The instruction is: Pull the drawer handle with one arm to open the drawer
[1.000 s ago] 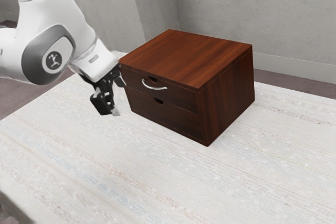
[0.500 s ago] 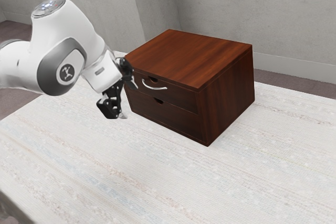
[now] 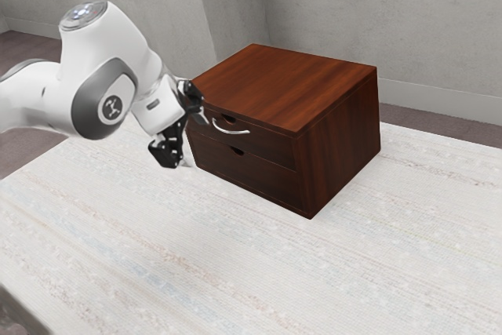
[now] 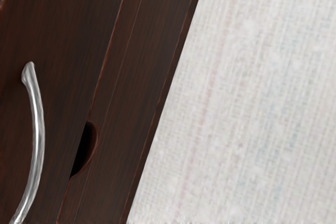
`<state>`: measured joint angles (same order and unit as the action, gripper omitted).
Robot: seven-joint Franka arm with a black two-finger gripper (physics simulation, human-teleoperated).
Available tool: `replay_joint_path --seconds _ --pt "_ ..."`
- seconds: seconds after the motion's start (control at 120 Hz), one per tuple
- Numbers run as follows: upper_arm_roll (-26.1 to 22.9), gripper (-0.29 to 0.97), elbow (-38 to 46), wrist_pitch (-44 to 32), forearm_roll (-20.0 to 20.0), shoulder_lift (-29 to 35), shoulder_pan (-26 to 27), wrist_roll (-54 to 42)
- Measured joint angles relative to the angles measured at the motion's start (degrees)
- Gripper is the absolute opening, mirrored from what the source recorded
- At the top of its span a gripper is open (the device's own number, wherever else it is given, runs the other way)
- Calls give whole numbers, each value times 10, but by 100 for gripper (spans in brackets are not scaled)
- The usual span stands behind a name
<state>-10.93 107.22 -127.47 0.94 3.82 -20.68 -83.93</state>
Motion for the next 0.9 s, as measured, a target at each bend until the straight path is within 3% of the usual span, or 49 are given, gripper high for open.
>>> replay_joint_path --seconds 0.9 --pt "-5 68 -27 -19 1 -56 4 -33"
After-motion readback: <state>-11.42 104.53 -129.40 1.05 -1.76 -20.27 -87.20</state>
